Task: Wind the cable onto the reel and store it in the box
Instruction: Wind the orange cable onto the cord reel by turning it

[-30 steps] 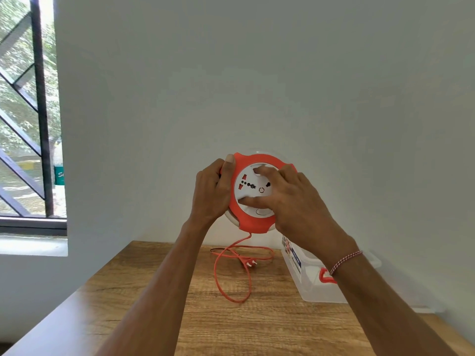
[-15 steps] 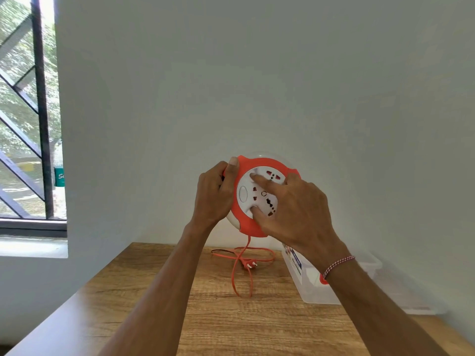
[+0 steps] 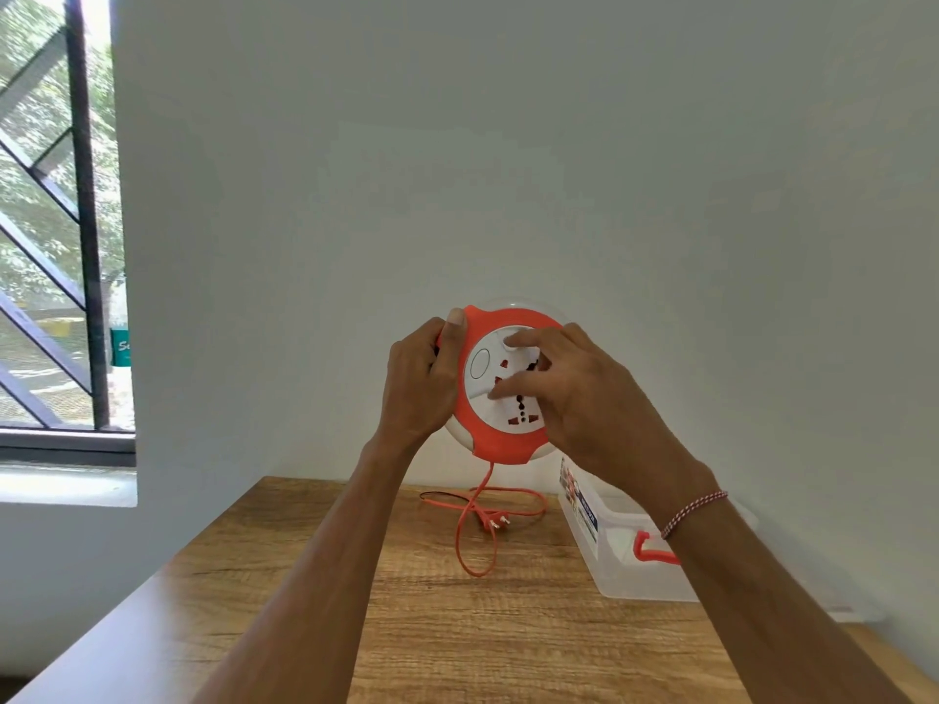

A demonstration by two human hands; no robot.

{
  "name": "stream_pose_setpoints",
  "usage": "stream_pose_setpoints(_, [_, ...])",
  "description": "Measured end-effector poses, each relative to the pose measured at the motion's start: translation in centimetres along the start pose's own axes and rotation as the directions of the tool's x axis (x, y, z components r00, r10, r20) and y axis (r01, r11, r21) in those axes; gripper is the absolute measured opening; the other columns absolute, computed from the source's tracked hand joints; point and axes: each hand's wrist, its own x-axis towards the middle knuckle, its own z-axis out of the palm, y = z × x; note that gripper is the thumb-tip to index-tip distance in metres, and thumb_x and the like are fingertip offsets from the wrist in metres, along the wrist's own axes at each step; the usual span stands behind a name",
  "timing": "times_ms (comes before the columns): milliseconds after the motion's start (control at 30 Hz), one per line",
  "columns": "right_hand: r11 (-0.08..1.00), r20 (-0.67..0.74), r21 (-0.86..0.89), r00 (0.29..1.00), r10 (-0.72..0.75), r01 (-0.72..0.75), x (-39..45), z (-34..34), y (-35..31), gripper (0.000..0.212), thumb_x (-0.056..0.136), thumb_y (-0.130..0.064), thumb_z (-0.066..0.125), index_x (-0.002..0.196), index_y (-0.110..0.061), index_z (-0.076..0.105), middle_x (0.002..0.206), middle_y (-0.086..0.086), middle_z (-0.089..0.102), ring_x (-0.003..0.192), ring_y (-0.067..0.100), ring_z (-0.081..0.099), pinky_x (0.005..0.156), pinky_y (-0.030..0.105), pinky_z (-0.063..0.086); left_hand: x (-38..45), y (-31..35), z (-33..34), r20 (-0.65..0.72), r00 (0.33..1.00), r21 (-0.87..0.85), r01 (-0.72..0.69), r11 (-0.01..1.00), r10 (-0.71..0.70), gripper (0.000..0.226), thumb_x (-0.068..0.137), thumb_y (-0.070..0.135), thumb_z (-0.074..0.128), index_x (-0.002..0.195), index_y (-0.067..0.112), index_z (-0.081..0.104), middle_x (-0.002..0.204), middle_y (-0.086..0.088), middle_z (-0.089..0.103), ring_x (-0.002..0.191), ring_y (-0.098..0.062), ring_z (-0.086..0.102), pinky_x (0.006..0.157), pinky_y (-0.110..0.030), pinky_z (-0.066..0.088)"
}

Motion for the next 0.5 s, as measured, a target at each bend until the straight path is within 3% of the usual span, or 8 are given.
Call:
stream_pose_setpoints(67, [0.999, 0.148, -0.035, 0.988, 0.034, -0.029, 0.1, 0.0, -0.4, 0.049, 0.072, -0.022, 0.085, 0.117, -0.032, 0.069, 0.145, 0.006, 0.047, 0.131, 0.031, 0.04, 0.098, 0.049, 0.048, 0.0, 0.1, 0.0, 0.001, 1.0, -0.007, 0.006, 1.0, -0.006, 0.057, 0.1, 0.048, 0.035, 0.088, 0.002, 0.066, 0.079, -0.009, 0.074, 0.065, -0.022, 0.07, 0.065, -0.048, 0.062])
stream_pose_setpoints(133, [0.994, 0.186, -0.1, 0.981, 0.054, -0.036, 0.1, 0.0, -0.8, 0.055, 0.073, -0.027, 0.083, 0.124, -0.038, 0.064, 0.15, 0.004, 0.041, 0.135, 0.03, 0.035, 0.103, 0.048, 0.043, -0.1, 0.1, 0.1, 0.007, 1.0, -0.015, 0.011, 1.0, -0.011, 0.056, 0.099, 0.048, 0.035, 0.091, 0.003, 0.067, 0.081, -0.007, 0.074, 0.067, -0.021, 0.071, 0.066, -0.044, 0.063])
stream_pose_setpoints(367, [0.981, 0.122, -0.172, 0.986, 0.111, -0.089, -0.1, 0.7, -0.9, 0.068, 0.058, -0.036, 0.091, 0.121, -0.041, 0.065, 0.127, 0.012, 0.058, 0.112, 0.036, 0.056, 0.085, 0.048, 0.053, 0.1, -0.1, 0.3, 0.021, 0.999, 0.008, -0.033, 0.999, 0.033, 0.053, 0.1, 0.049, 0.036, 0.092, 0.008, 0.069, 0.081, 0.002, 0.074, 0.068, -0.01, 0.071, 0.059, -0.02, 0.059])
stream_pose_setpoints(500, [0.984, 0.041, -0.13, 0.991, 0.127, -0.12, -0.5, 1.1, -0.7, 0.065, 0.056, -0.041, 0.09, 0.118, -0.04, 0.067, 0.113, 0.014, 0.061, 0.096, 0.033, 0.063, 0.077, 0.045, 0.055, 0.1, -0.3, 0.5, 0.015, 0.998, 0.007, -0.062, 0.998, 0.062, 0.052, 0.101, 0.046, 0.037, 0.086, 0.006, 0.067, 0.076, -0.003, 0.072, 0.066, -0.011, 0.07, 0.056, -0.021, 0.057])
